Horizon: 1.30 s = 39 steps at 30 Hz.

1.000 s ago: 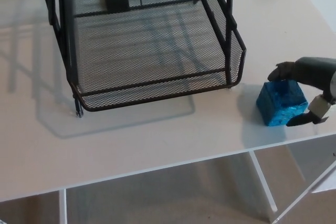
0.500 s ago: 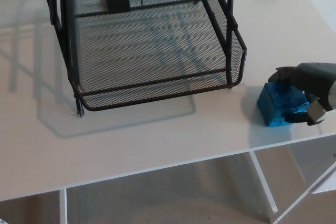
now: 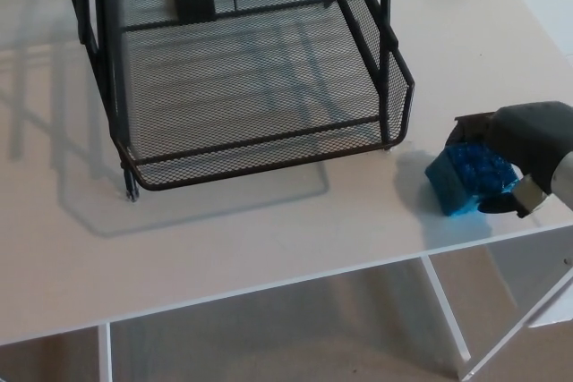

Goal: The robot walks towards a desk on which a file tray is kept in the middle and a cube is kept to its right. The robot lifts the cube using its right hand and places it on the file tray.

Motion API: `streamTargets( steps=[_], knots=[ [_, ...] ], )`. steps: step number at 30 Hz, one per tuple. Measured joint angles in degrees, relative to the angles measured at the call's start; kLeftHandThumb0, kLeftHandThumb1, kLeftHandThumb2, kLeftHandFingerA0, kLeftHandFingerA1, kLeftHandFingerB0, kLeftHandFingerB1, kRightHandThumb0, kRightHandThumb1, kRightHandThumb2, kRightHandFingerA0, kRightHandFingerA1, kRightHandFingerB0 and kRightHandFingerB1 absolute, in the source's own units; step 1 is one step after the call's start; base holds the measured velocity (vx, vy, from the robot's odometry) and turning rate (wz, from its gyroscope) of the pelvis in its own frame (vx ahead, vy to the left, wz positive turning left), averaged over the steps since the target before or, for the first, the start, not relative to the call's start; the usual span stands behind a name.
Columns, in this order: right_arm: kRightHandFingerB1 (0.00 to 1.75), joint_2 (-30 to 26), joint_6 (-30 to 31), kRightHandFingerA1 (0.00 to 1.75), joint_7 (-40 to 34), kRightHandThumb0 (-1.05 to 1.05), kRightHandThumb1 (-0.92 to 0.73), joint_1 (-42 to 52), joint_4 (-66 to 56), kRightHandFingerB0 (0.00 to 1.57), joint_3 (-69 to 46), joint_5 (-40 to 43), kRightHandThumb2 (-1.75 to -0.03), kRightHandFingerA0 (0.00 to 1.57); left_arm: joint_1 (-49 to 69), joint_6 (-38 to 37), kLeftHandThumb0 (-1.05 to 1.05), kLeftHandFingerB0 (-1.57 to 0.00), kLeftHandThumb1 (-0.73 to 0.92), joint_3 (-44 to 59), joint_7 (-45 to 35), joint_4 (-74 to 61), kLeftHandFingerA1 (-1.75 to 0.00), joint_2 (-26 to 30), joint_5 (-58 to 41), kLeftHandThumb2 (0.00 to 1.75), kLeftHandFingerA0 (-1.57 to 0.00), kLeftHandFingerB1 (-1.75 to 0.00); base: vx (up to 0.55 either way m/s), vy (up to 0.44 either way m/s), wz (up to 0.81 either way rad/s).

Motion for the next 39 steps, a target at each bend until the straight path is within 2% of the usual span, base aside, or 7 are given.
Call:
streamTargets(
  steps=[10,11,18,19,23,38,39],
  knots=[
    [0.96,-5.9,-7.4,1.46,-7.2,-0.18,-0.75,2.6,0.5,0.85,-6.4,0.1,-0.78,0.91,0.0,0.0,-0.73,-0.26,0.92,-0.1,0.2,-0.3,-0.53,0.0,0.0,0.70,-0.41,-0.39,0.00,0.000,0.00],
    [0.94,-7.5,-8.3,1.45,-7.6,-0.18,-0.73,1.9,0.5,0.86,-8.6,0.3,-0.79,0.91,0.0,0.0,-0.73,-0.20,0.75,-0.1,0.2,-0.3,-0.59,0.0,0.0,1.04,-0.33,-0.49,0.00,0.000,0.00],
    [0.93,-10.8,-12.0,1.57,-8.5,-0.17,-0.72,-4.0,0.5,0.85,-18.9,3.6,-0.84,0.86,-0.4,0.0,-0.72,-0.25,0.92,0.0,0.2,-0.7,-0.52,-0.1,0.0,0.69,-0.39,-0.37,0.00,0.000,0.00],
    [0.89,-10.2,-12.0,1.61,-8.4,-0.21,-0.70,-6.2,-0.6,0.88,-21.1,4.8,-0.86,0.90,-0.7,0.0,-0.73,-0.16,0.76,0.0,0.2,-0.4,-0.61,-0.1,0.0,1.08,-0.34,-0.49,0.00,0.000,0.00],
    [0.83,-6.6,-12.3,1.52,-7.9,-0.24,-0.70,-12.7,-3.7,0.90,-24.4,7.7,-0.84,0.92,-1.7,0.0,-0.72,-0.27,0.92,-0.1,0.4,0.4,-0.55,-0.1,0.0,0.70,-0.42,-0.40,0.00,0.000,0.00],
    [0.82,9.2,-9.1,1.60,-1.9,-0.27,-0.62,-24.7,-8.1,0.88,-17.1,8.9,-0.79,0.90,-2.3,0.0,-0.71,-0.21,0.91,-0.5,1.0,-0.1,-0.54,0.0,0.3,0.72,-0.37,-0.39,0.00,0.000,0.00],
    [0.80,10.2,-9.1,1.58,-1.1,-0.27,-0.61,-24.9,-7.7,0.90,-15.8,8.9,-0.77,0.92,-2.2,0.0,-0.70,-0.20,0.77,-0.6,0.9,0.1,-0.58,0.0,0.4,1.03,-0.33,-0.48,0.00,0.000,0.00]
  ],
)
